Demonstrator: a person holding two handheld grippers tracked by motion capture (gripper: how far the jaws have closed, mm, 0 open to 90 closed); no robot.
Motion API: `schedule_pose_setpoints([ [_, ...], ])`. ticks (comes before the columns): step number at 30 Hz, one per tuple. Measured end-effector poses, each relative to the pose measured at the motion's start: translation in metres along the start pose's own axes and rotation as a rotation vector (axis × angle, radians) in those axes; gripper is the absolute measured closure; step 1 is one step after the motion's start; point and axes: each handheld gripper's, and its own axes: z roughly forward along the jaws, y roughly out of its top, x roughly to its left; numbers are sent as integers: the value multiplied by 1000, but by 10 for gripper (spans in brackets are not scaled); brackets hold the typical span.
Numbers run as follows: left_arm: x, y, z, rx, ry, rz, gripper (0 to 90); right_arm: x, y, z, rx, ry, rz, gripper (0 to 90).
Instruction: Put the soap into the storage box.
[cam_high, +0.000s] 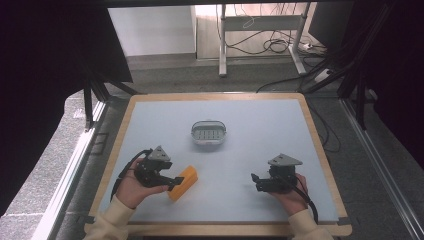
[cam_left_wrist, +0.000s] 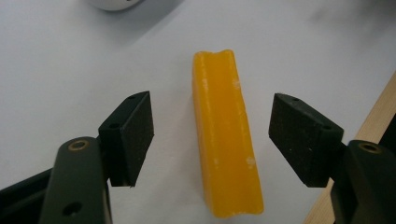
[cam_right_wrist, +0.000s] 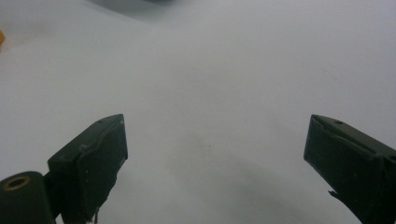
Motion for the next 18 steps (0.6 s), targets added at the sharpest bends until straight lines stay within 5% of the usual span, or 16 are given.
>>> schedule_pose_setpoints([
  [18,-6,3,28,87,2,-22,302,1,0,1,12,-6,-6,65],
])
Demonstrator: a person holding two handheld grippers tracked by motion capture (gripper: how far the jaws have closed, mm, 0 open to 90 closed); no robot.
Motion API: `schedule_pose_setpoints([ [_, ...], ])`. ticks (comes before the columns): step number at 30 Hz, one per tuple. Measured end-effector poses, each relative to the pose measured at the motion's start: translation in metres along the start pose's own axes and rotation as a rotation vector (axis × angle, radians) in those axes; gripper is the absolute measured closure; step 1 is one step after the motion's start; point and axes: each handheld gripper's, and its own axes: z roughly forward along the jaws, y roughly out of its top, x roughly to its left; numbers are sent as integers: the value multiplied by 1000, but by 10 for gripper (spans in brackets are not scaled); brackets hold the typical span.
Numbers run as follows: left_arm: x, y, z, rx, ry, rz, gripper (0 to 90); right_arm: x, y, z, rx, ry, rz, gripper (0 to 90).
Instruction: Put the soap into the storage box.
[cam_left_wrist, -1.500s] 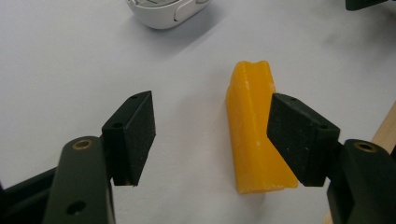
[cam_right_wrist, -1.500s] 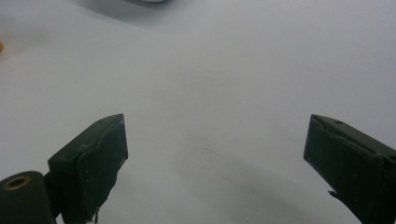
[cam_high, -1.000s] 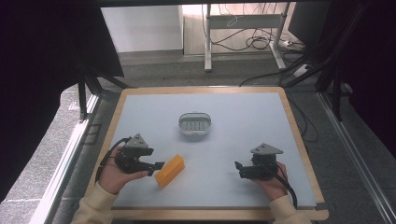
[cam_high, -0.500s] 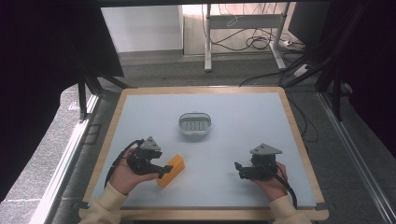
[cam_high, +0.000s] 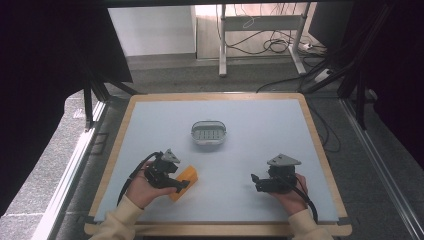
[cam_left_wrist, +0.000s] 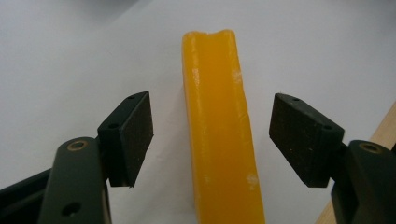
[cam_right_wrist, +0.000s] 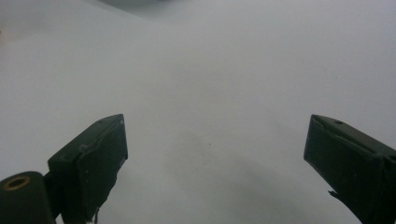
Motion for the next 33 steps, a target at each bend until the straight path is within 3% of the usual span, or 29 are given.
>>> schedule_pose_setpoints([
  [9,-2,4,15,60,16,-14,330,3,0,1,10,-14,-23,65],
  [21,-4,3,31,118,19,-31,471,5,1,1,17,-20,-35,66],
  [27,-3,2,32,116,18,-35,599,6,1,-1,11,-9,-27,66],
  [33,-3,2,31,105,27,-40,614,8,3,-4,-17,-13,-32,72],
])
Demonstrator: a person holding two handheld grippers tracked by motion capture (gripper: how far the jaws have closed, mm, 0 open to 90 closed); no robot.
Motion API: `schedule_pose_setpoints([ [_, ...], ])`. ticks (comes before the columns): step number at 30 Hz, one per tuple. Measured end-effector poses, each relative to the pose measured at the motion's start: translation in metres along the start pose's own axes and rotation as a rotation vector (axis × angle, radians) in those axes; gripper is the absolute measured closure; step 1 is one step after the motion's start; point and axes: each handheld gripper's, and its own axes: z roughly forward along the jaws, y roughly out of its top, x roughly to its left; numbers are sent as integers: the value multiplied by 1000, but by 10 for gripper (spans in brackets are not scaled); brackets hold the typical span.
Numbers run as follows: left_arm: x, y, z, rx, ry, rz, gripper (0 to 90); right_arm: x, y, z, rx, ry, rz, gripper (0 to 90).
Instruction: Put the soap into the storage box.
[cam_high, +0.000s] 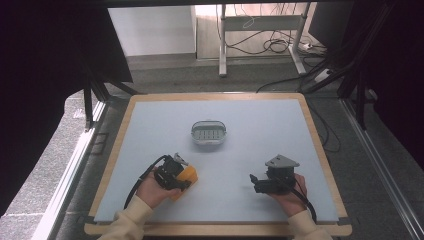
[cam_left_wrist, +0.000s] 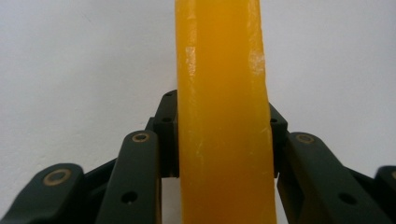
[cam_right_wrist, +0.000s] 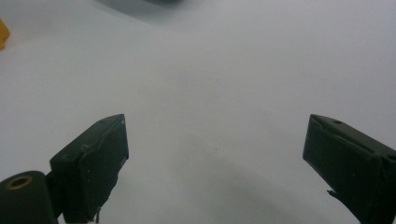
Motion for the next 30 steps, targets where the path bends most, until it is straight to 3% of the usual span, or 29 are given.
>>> schedule_pose_setpoints([
  [5,1,-1,-1,-12,4,0,616,0,0,-1,-9,0,-2,75],
  [19,3,0,-21,-47,-41,30,616,-2,0,-4,-15,-5,4,76],
  [30,9,1,-27,-60,-58,45,616,-3,0,-3,-11,-10,8,76],
])
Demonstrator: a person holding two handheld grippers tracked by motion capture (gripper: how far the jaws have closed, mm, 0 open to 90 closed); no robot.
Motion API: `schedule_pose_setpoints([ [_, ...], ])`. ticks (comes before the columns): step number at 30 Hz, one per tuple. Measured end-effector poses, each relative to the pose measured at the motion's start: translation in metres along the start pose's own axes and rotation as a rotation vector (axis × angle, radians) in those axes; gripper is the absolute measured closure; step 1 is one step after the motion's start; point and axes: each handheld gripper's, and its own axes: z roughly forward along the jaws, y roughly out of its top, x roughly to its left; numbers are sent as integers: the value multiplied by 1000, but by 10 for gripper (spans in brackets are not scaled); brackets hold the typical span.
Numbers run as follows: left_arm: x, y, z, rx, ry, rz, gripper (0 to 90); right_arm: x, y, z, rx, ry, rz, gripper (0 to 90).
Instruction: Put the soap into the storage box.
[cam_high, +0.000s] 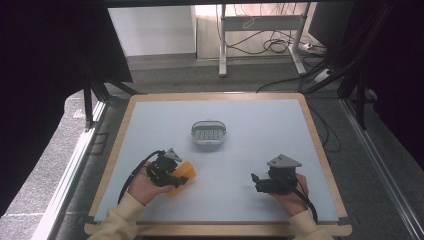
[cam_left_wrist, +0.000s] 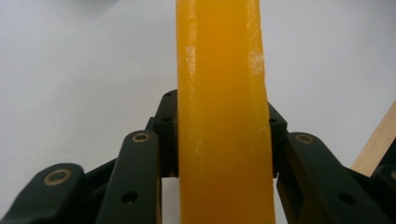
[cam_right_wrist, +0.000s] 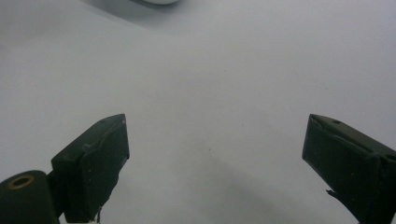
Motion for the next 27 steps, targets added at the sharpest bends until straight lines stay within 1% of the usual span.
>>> schedule_pose_setpoints([
  [6,2,4,-2,-8,-10,4,616,-1,-1,0,3,-1,1,76],
  [14,3,11,-7,-14,-2,22,616,-1,-1,1,7,-2,-2,76],
  [22,4,17,-13,-19,-1,41,616,-1,-1,2,11,-4,-3,76],
  [27,5,19,-15,-19,-3,46,616,-1,-1,2,13,-4,-2,76],
])
